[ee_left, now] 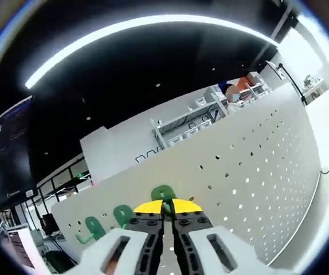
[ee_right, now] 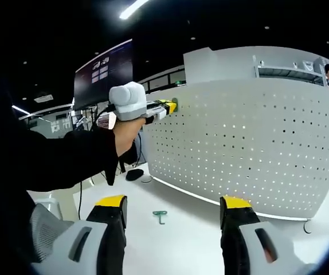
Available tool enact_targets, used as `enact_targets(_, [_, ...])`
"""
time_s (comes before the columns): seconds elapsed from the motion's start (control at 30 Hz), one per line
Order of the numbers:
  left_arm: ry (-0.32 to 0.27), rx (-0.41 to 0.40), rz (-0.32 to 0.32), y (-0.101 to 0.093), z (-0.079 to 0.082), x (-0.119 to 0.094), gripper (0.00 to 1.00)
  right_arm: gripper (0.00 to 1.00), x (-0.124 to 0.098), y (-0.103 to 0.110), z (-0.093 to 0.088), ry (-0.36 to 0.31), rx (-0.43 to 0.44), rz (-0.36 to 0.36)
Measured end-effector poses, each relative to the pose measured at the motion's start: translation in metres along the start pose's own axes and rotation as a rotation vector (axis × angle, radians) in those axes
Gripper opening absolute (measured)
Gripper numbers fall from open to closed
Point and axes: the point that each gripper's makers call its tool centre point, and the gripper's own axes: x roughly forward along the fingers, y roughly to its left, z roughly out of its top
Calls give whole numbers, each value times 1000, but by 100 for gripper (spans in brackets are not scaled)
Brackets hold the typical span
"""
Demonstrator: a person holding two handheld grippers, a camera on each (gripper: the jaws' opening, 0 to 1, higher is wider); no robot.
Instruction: Insert the hook assembly into the mounting plate slot until the hook locks in place.
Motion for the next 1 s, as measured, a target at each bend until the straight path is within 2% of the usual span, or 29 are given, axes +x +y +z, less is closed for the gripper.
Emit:
enact_targets(0.1, [-1, -35, -6, 1, 0, 0, 5, 63, 0, -1, 0, 0, 0, -3])
enact_targets(0.17, [-11, -182, -24, 0, -1, -2, 6, 63, 0, -1, 0, 0, 0, -2])
enact_targets(0.2, [2, -208, -29, 1, -4, -2, 6, 63, 0, 0, 0, -1, -1, -2])
enact_targets(0.27, [12, -201, -28, 3, -6, -2, 7, 63, 0, 0, 0, -1, -1, -1])
enact_targets(0.6, [29, -297, -40, 6, -12, -15, 18, 62, 1, 3, -1, 3, -9, 7])
enact_targets(0.77, [22, -344, -47, 8, -7, -25, 29, 62, 1, 4, 0, 3, -15, 13])
enact_targets(1.0, [12, -340, -57, 8, -1, -40, 34, 62, 2, 8, 0, 5, -20, 24])
